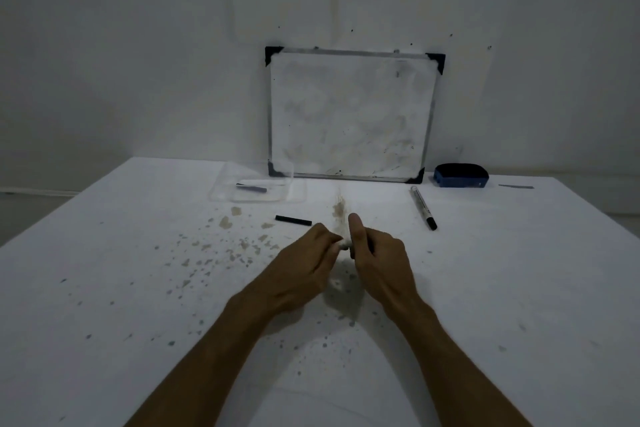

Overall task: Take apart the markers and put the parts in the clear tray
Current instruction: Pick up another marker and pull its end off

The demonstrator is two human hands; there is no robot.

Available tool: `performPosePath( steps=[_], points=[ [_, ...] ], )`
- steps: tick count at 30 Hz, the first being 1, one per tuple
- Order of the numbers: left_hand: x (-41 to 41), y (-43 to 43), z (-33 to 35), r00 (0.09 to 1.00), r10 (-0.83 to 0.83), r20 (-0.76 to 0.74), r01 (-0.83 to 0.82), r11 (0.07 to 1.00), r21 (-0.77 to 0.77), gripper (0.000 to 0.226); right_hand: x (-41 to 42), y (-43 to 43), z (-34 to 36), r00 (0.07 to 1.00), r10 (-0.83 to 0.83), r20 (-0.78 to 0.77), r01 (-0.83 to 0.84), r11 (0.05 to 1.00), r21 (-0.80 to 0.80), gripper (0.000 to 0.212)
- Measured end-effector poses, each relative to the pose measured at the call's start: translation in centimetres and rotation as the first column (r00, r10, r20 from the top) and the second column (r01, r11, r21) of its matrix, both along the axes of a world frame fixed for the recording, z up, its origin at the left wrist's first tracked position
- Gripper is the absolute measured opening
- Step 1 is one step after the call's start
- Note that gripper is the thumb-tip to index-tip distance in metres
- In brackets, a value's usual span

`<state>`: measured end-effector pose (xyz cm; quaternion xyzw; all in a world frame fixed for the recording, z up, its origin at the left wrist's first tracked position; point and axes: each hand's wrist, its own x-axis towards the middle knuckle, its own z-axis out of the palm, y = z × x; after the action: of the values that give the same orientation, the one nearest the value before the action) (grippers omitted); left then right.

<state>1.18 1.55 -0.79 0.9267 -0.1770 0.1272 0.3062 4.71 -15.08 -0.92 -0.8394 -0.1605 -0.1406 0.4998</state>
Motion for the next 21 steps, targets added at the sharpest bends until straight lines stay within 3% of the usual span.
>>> performPosePath(
  steps=[2, 5, 11, 15, 16, 18, 19, 21],
  points=[
    [0.2, 0.2, -0.5, 0.997, -0.05, 0.054, 0.046, 0.997, 0.064, 0.037, 0.1, -0.1, -0.1, 0.999, 0.008, -0.036, -0.009, 1.0, -0.03, 0.069],
    [0.2, 0.3, -0.6, 0.986, -0.008, 0.169, -0.013, 0.992, 0.123, 0.045, 0.5, -0.4, -0.2, 0.999, -0.029, -0.038, 0.027, 0.997, -0.067, 0.062],
    [1.1, 0.3, -0.9, 0.887, -0.022, 0.46, -0.085, 0.974, 0.211, 0.042, 0.7, -0.2, 0.6, 0.954, -0.151, -0.257, 0.119, 0.984, -0.135, 0.072],
    [1.4, 0.2, -1.0, 0.855, -0.026, 0.519, -0.112, 0.966, 0.232, 0.039, 1.7, 0.4, 0.5, 0.902, -0.243, -0.358, 0.201, 0.968, -0.151, 0.062],
    [1.2, 0.1, -0.8, 0.885, -0.019, 0.466, -0.086, 0.976, 0.202, 0.04, 1.8, 0.5, 0.5, 0.894, -0.257, -0.368, 0.217, 0.965, -0.145, 0.054],
    [0.8, 0.0, -0.2, 0.979, -0.013, 0.204, 0.002, 0.998, 0.056, 0.04, 1.5, 0.4, 0.5, 0.932, -0.219, -0.289, 0.192, 0.974, -0.118, 0.046],
    [0.7, 0.2, 0.2, 0.999, -0.03, 0.023, 0.032, 0.998, -0.048, 0.037, 1.2, 0.2, 0.1, 0.974, -0.15, -0.168, 0.133, 0.985, -0.107, 0.047],
    [0.0, 0.9, 0.9, 0.951, -0.118, -0.284, 0.055, 0.974, -0.22, 0.036, 0.6, -0.3, -0.8, 0.996, 0.018, 0.09, -0.007, 0.992, -0.123, 0.05]
  ],
)
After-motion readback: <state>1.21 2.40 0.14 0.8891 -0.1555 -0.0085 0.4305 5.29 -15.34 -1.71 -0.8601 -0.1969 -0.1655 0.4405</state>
